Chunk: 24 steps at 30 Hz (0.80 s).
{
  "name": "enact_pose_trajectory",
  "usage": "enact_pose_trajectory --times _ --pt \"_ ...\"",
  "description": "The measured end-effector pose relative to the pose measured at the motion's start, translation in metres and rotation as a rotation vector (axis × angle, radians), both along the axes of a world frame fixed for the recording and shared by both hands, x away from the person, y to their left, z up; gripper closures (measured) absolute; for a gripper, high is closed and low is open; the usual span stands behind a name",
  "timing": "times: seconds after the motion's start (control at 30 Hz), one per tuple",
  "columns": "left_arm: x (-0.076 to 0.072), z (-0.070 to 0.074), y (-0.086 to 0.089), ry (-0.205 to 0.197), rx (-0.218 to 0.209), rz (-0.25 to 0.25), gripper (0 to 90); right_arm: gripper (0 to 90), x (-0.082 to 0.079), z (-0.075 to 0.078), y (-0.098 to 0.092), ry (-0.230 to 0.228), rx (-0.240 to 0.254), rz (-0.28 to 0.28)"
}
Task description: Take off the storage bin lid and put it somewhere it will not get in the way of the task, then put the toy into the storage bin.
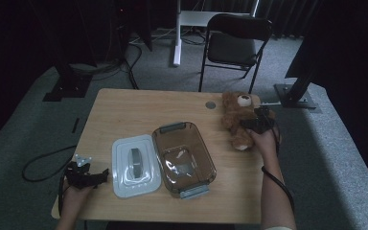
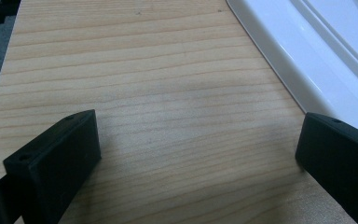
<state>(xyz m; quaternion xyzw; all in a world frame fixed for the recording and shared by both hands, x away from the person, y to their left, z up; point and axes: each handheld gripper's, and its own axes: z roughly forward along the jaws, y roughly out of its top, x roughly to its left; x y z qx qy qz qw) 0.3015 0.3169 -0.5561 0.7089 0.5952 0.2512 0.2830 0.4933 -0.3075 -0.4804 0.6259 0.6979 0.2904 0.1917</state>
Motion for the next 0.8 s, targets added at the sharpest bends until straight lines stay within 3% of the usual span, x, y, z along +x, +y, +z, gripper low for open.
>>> enact_pose_trajectory --times 0.13,0.43,0.8 --pt "0.000 0.000 0.000 0.000 0.000 0.000 0.5 11.0 0.000 -0.007 0.000 0.022 0.023 -0.001" --pt "0.000 0.000 0.000 0.000 0.000 0.000 0.5 10.5 0.000 -0.013 0.013 0.039 -0.021 0.023" --pt "0.000 0.000 0.000 0.000 0.000 0.000 0.5 10.5 0.000 -0.014 0.010 0.045 0.003 0.030"
